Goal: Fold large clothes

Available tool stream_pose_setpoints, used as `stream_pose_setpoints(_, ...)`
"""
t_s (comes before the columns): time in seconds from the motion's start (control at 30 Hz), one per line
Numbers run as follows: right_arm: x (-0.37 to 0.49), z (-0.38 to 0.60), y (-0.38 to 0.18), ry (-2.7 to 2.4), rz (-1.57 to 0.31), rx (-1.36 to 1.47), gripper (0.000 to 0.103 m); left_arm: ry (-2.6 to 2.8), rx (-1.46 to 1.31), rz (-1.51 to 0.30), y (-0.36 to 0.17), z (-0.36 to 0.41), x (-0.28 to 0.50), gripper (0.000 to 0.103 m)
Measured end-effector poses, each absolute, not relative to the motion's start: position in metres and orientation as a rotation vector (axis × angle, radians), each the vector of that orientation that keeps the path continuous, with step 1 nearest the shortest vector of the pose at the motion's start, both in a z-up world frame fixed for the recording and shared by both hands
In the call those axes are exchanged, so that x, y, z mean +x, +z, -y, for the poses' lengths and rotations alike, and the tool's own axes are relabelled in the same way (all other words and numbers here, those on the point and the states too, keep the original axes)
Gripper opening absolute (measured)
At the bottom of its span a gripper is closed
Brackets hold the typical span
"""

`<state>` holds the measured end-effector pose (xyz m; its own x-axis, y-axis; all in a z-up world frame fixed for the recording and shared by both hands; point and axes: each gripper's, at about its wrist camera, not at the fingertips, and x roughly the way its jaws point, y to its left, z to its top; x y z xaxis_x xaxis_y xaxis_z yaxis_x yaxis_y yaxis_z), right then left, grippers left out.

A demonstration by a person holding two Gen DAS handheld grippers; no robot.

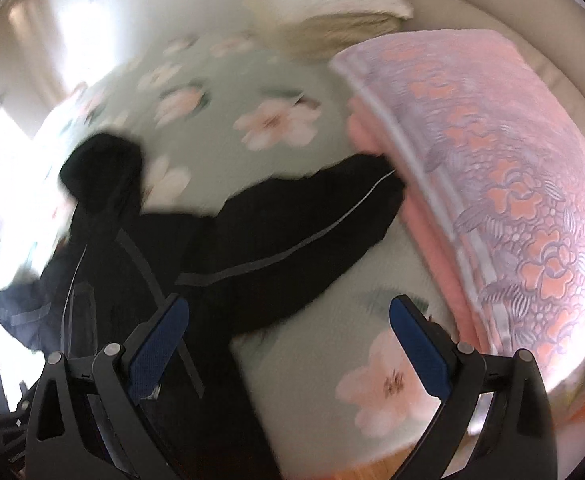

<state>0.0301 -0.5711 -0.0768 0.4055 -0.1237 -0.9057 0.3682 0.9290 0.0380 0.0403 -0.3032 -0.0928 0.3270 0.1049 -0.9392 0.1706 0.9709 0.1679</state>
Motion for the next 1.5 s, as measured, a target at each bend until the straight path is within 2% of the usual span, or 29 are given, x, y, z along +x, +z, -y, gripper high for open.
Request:
stream_pose_setpoints(0.1, 0.044, 0.609, -0.108, -0.426, -1.051, 0.229, 0.101, -0.060, 0.248, -1.241, -0.121, 0.317, 0.057, 0.098)
stream_pose_setpoints(0.2, 0.068, 0.649, -0.145, -0.490, -1.044, 0.289, 0.093, -0.084, 0.251, -1.229, -0.148, 0.333, 0.072, 0.098)
stream_pose_setpoints(0.5, 0.121, 0.747, -0.258, -0.641, -0.997, 0.484, 0.091, -0.147, 0.299, -1.155, -0.221, 0.382, 0.107, 0.098)
stream_pose_setpoints(0.8, 0.146, 0.771, -0.314, -0.670, -1.022, 0.560, 0.089, -0.165, 0.294, -1.172, -0.248, 0.406, 0.125, 0.098)
stream_pose_setpoints(0.83, 0.150, 0.772, -0.319, -0.658, -1.030, 0.564, 0.082, -0.167, 0.298, -1.168, -0.249, 0.408, 0.127, 0.098)
stream_pose_setpoints(0.87, 0.155, 0.774, -0.327, -0.649, -1.048, 0.566, 0.066, -0.171, 0.304, -1.161, -0.249, 0.410, 0.129, 0.098)
stream_pose_setpoints(0.9, 0.159, 0.776, -0.331, -0.633, -1.060, 0.570, 0.057, -0.176, 0.310, -1.151, -0.249, 0.413, 0.132, 0.098)
stream_pose_setpoints(0.97, 0.162, 0.775, -0.333, -0.599, -1.076, 0.549, 0.038, -0.191, 0.320, -1.133, -0.251, 0.419, 0.139, 0.098)
stream_pose_setpoints(1.0, 0.161, 0.770, -0.330, -0.579, -1.077, 0.536, 0.034, -0.201, 0.319, -1.125, -0.253, 0.421, 0.143, 0.098)
stream_pose_setpoints(1.03, 0.159, 0.765, -0.327, -0.569, -1.083, 0.523, 0.019, -0.220, 0.313, -1.121, -0.255, 0.424, 0.148, 0.098)
stream_pose_setpoints(1.07, 0.158, 0.757, -0.323, -0.552, -1.089, 0.504, 0.016, -0.240, 0.307, -1.126, -0.257, 0.427, 0.152, 0.098)
stream_pose_setpoints(1.23, 0.130, 0.704, -0.249, -0.518, -0.987, 0.297, 0.013, -0.409, 0.252, -1.157, -0.269, 0.454, 0.166, 0.094)
stream_pose_setpoints(1.37, 0.087, 0.723, -0.174, -0.674, -0.821, 0.223, 0.012, -0.558, 0.224, -1.150, -0.275, 0.486, 0.165, 0.092)
stream_pose_setpoints(1.5, 0.076, 0.743, -0.177, -0.683, -0.862, 0.274, 0.011, -0.612, 0.216, -1.234, -0.310, 0.516, 0.174, 0.092)
